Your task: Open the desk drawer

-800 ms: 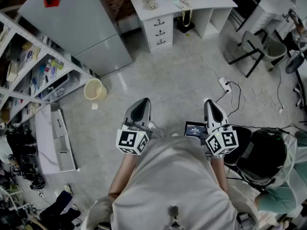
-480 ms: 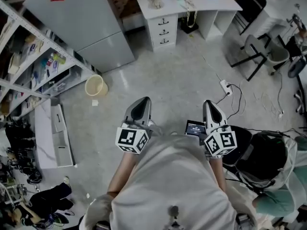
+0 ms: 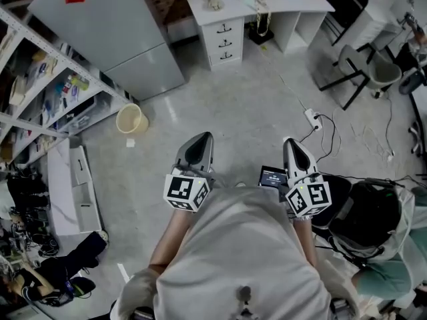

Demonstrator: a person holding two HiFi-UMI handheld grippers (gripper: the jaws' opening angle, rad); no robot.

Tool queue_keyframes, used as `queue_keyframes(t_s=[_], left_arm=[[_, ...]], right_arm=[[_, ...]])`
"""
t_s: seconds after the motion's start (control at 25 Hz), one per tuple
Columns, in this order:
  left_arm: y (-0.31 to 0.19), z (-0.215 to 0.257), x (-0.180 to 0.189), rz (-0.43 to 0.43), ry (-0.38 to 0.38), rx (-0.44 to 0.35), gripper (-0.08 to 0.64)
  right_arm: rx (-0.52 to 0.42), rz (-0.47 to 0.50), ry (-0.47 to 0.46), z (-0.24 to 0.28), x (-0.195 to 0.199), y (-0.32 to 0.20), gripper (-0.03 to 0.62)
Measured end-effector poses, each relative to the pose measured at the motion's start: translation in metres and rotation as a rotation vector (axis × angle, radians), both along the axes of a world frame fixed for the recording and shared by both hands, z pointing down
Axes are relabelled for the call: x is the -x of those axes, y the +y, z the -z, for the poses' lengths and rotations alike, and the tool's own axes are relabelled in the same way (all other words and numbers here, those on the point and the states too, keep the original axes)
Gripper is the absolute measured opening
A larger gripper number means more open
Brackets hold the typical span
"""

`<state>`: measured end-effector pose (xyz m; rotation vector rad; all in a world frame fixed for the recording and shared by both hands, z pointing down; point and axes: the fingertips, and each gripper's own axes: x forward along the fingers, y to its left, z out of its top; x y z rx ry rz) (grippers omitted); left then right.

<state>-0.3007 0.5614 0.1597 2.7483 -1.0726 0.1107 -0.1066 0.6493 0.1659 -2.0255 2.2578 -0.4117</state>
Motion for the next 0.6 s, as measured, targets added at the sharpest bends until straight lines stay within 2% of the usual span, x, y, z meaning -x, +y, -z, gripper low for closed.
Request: queue_keyframes(t_s=[0.36, 0.6], left_arm=[[-0.01, -0.023, -0.009, 0.006, -0.038, 0.058, 0.008], [-0.065, -0.038, -0.005, 0.023, -0.042, 0.094, 0.008]], right_arm=[[0.087, -0.008, -0.026, -0.027, -0.016, -0.009, 0.026], [0.129, -0.017, -0.019, -0.038, -0.023, -0.06, 0.026]])
